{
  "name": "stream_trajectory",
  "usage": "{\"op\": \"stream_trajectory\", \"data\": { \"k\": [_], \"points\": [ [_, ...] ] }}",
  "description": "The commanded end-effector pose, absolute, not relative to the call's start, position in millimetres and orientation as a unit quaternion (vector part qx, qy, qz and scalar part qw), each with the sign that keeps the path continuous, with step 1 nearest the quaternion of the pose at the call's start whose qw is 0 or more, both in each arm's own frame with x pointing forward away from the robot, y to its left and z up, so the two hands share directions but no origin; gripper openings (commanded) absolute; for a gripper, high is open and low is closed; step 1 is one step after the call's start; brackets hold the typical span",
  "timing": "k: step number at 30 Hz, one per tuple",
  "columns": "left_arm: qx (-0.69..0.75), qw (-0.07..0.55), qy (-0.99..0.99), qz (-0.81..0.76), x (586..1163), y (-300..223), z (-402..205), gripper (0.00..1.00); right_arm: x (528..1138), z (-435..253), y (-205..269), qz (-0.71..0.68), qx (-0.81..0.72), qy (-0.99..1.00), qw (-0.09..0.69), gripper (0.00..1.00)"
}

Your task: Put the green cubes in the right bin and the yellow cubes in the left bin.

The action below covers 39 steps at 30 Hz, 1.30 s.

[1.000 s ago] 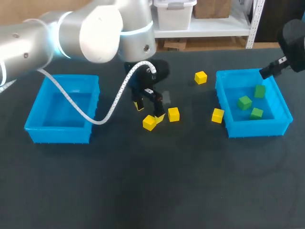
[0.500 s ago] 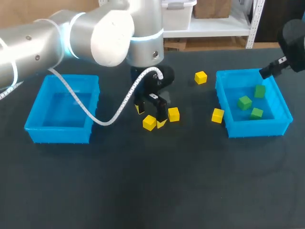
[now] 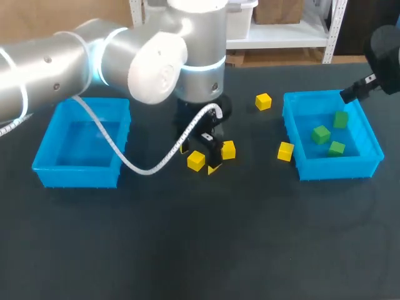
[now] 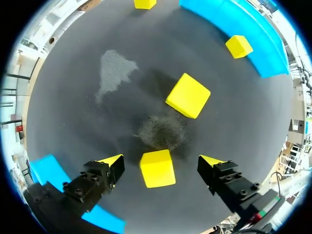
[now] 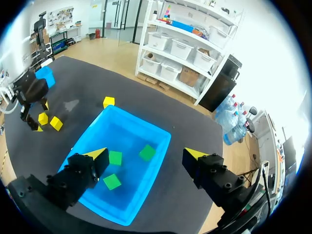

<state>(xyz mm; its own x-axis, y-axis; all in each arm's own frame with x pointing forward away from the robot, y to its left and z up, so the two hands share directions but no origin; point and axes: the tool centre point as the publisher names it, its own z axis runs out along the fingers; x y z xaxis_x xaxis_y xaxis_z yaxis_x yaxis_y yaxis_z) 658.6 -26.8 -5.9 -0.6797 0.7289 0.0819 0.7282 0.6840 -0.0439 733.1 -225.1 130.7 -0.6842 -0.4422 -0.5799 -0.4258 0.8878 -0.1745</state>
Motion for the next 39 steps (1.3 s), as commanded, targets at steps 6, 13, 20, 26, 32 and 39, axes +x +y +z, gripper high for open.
{"op": "stream_trajectory", "data": {
  "k": [6,13,20,26,32,39],
  "points": [
    [-0.384,0.024,-0.923,0.003,644,-17,-18,0.0,731,129,-225,-0.015,-0.234,0.916,0.324,1.0],
    [-0.362,0.019,-0.932,0.015,641,-14,-23,0.0,731,129,-225,-0.015,-0.234,0.916,0.324,1.0],
    [-0.351,0.013,-0.936,0.018,643,-13,-22,0.0,731,129,-225,-0.015,-0.234,0.916,0.324,1.0],
    [-0.326,-0.02,-0.945,0.035,661,-11,2,0.0,731,129,-225,-0.015,-0.234,0.916,0.324,1.0],
    [-0.283,-0.078,-0.954,0.053,691,4,46,0.0,731,129,-225,-0.015,-0.234,0.916,0.324,1.0],
    [-0.23,-0.132,-0.963,0.044,713,45,91,0.0,731,129,-225,-0.015,-0.234,0.916,0.324,1.0]
  ]
}}
